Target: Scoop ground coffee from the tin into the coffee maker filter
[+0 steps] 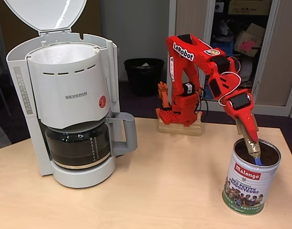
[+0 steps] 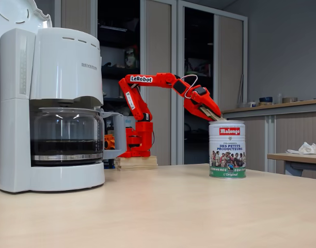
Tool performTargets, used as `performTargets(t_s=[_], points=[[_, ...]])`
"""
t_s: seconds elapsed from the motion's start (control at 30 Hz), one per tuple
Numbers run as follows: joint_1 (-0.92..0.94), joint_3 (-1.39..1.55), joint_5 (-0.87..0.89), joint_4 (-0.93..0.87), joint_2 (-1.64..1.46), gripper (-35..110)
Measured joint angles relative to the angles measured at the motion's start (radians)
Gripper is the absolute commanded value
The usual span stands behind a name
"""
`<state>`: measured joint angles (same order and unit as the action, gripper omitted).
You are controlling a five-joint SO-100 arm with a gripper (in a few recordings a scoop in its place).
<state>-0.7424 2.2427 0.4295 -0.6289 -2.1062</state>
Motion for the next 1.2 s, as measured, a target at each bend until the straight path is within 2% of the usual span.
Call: performTargets(t_s=[0.6, 1.2], points=[[-0.029, 0.0, 0.034, -0.008, -0.006, 22], [-0.032, -0.121, 0.032, -0.17, -0.005, 23]])
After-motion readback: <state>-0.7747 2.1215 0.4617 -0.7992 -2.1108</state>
